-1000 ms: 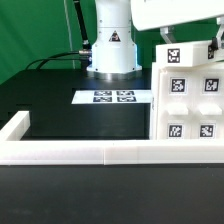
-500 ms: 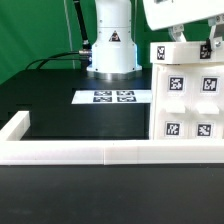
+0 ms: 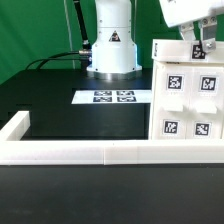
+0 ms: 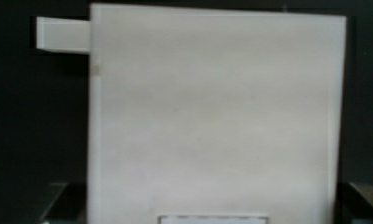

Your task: Assemble cabinet

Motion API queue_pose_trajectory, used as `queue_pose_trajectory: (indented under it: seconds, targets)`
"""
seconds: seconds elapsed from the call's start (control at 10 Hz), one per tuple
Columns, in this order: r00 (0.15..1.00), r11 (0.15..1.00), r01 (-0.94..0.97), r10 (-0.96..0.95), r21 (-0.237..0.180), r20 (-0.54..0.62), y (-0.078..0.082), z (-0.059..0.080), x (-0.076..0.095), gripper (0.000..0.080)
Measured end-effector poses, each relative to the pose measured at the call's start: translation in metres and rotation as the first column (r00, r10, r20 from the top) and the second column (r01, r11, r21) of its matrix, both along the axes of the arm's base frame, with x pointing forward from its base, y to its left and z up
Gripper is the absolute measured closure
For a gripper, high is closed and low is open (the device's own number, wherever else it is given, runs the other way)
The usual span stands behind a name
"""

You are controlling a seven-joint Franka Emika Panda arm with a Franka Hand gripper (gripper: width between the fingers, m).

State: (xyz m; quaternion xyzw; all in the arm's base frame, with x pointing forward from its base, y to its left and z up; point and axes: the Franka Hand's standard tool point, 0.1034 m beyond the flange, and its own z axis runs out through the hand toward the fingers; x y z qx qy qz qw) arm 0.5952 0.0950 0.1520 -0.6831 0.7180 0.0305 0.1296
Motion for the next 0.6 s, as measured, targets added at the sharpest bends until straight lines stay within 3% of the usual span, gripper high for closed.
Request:
queue_pose_trajectory:
  seconds: [0.6]
  targets:
    - [0.957,0.957,0.286,-0.283,0.049,-0.068,0.0061,0.0006,0.0005,0.0233]
